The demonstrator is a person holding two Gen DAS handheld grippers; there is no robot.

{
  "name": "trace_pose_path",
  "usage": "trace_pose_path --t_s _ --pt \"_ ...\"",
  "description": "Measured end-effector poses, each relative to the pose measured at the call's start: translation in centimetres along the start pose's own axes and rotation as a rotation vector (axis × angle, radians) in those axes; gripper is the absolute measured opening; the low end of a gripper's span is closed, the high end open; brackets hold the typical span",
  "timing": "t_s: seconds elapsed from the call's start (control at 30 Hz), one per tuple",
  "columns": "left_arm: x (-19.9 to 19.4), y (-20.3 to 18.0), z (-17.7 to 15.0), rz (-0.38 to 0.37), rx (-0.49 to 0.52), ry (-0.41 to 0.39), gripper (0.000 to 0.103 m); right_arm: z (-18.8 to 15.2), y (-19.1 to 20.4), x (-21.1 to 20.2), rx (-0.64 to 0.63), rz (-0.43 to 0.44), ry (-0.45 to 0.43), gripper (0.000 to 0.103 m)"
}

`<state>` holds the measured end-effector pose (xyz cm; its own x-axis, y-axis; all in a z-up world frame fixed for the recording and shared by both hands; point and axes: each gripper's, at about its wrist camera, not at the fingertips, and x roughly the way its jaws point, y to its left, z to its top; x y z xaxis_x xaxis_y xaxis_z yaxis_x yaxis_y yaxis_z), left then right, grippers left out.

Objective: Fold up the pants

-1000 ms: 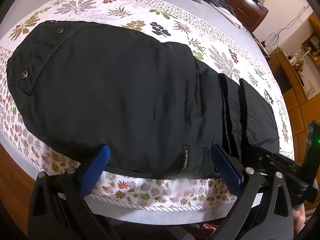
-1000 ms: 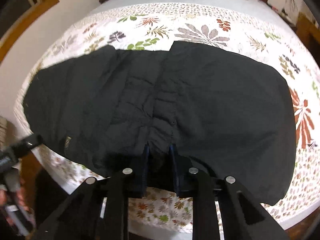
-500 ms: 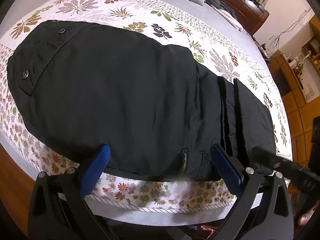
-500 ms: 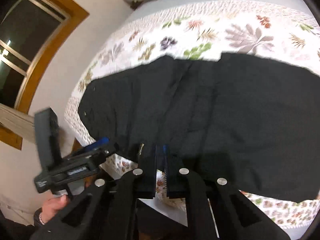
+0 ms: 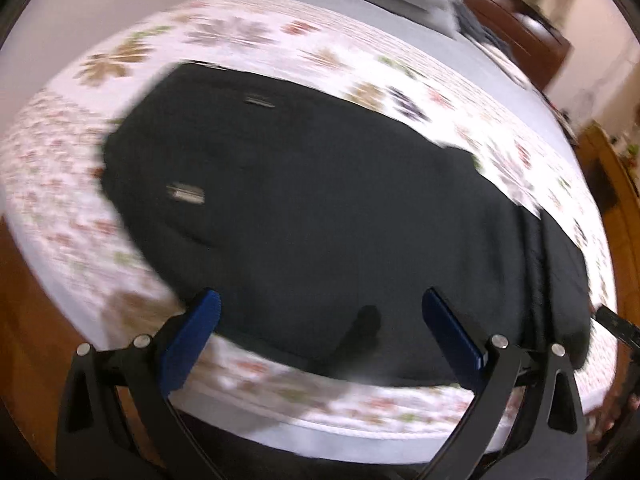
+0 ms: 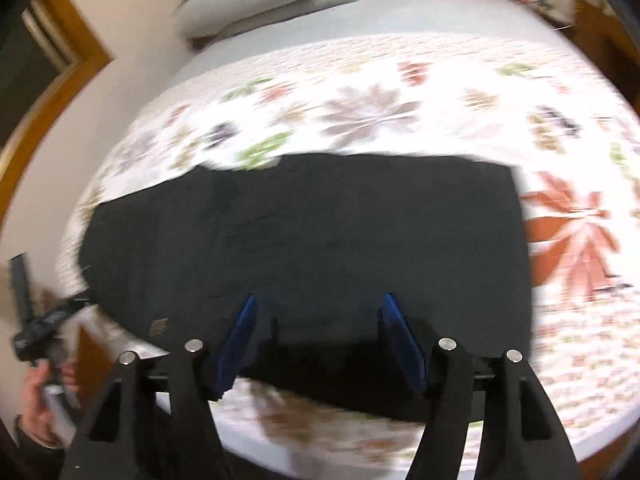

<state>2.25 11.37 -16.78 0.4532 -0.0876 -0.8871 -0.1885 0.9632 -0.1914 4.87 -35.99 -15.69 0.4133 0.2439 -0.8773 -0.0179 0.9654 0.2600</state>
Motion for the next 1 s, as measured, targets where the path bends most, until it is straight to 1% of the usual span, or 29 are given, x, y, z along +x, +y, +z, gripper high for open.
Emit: trace_pose_path --t_s 0.03,0.1,0.17,0.23,0.3,0.4,0.43,0.47,0.53,0.67,0.8,0.87,0.9,0.93,1.0 --pt "-0.2 1.6 0.5 0.023 -0.022 -0.003 0.1 0.2 -1.4 -0.2 0.013 -0.04 -0.006 0.069" --pt "-0.3 4.8 1.5 0.002 -0.083 -0.009 0.1 0.2 -3.6 -0.5 0.042 -0.086 -0.013 0.07" --pt "-0.2 7.1 2.5 -0.016 -0.141 -0.005 0.1 0.0 -4.7 -0.4 0.059 -0.112 -0.011 0.071" --pt "0.3 9.3 3.2 -0.081 -0.222 0.008 0.1 -0.3 -5.6 0.0 0.082 -0.116 -0.005 0.072" --pt "0.7 11.2 3.4 -0.156 -0.302 -0.002 0.1 -0.8 -5.8 0.6 0.102 -0.11 0.006 0.073" --pt "1.4 13.2 3.3 -0.206 -0.407 -0.014 0.099 -1.1 -5.7 1.0 0.09 -0.119 0.015 0.076" --pt "1.7 13.5 3.1 -0.234 -0.431 -0.018 0.099 -1.2 -5.4 1.1 0.071 -0.131 0.016 0.077" --pt "2.1 13.9 3.0 -0.278 -0.465 -0.018 0.099 -1.2 -5.0 1.3 0.048 -0.143 0.018 0.08" --pt "2.8 14.3 2.7 -0.312 -0.513 -0.018 0.099 -1.2 -4.4 1.5 0.024 -0.152 0.019 0.081" --pt "3.4 14.5 2.6 -0.349 -0.58 -0.045 0.099 -1.1 -4.3 1.8 0.027 -0.146 0.025 0.085" --pt "3.7 14.6 2.8 -0.392 -0.614 -0.065 0.099 -1.1 -4.3 2.0 0.028 -0.143 0.033 0.087" --pt "3.9 14.5 3.0 -0.483 -0.626 -0.091 0.096 -1.1 -4.3 2.1 0.027 -0.145 0.038 0.087" --pt "4.3 14.3 3.5 -0.505 -0.631 -0.089 0.095 -1.1 -4.3 2.2 0.026 -0.147 0.039 0.088" --pt "4.5 13.9 3.6 -0.511 -0.625 -0.084 0.095 -1.1 -4.2 2.3 0.024 -0.148 0.041 0.089" --pt "5.1 13.0 4.2 -0.465 -0.572 -0.054 0.095 -1.1 -4.1 2.4 0.019 -0.151 0.044 0.09"
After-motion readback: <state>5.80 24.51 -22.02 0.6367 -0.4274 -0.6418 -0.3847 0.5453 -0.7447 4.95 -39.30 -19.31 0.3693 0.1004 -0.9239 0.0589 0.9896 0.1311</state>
